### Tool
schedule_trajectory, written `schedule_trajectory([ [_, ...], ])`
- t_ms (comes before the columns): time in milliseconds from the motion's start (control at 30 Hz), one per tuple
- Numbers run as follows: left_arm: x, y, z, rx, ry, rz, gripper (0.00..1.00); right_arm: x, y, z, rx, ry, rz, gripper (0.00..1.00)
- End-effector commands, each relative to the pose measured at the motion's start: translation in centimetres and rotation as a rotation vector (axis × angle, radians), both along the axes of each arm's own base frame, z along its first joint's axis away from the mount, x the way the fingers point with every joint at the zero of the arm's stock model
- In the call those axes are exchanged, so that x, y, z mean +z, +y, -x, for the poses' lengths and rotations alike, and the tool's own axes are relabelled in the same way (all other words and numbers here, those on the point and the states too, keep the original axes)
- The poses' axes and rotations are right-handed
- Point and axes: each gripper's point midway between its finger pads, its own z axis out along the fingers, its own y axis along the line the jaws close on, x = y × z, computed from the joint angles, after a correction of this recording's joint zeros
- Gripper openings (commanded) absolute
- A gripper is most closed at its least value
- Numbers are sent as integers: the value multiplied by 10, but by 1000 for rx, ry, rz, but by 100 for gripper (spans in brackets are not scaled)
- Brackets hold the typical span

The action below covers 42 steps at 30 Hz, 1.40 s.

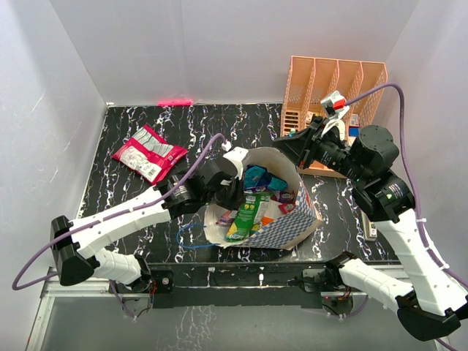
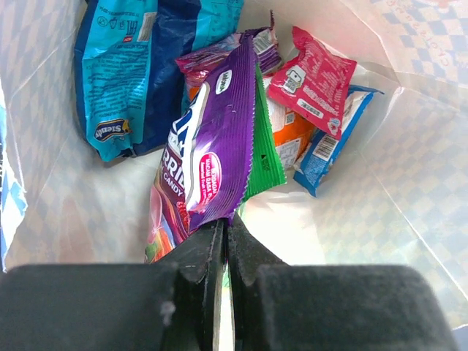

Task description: Take the snacks out of the paper bag

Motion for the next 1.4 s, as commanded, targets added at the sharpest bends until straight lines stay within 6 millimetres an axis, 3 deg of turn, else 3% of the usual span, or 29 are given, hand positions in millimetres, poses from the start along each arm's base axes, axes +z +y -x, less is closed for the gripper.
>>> schedule_trajectory([
  [0, 57, -15, 7, -48, -28, 182, 2, 57, -6, 12, -1, -174, -78, 7],
  [367, 66, -48, 35, -198, 95, 350, 8, 57, -8, 13, -6, -173, -78, 7],
  [433, 64, -49, 36, -199, 105, 359, 1, 57, -8, 13, -6, -174, -78, 7],
  [600, 64, -41, 28, -146, 81, 325, 0, 58, -9, 15, -7, -179, -80, 7],
  [733, 78, -27, 20, -103, 22, 297, 0, 57, -10, 15, -14, -178, -78, 7],
  [1033, 145, 4, 14, -64, -134, 328, 0, 52, -18, 11, -67, -173, -85, 7],
  [1367, 240, 51, 5, -14, -398, 347, 0, 55, -59, 5, -303, -180, -143, 7],
])
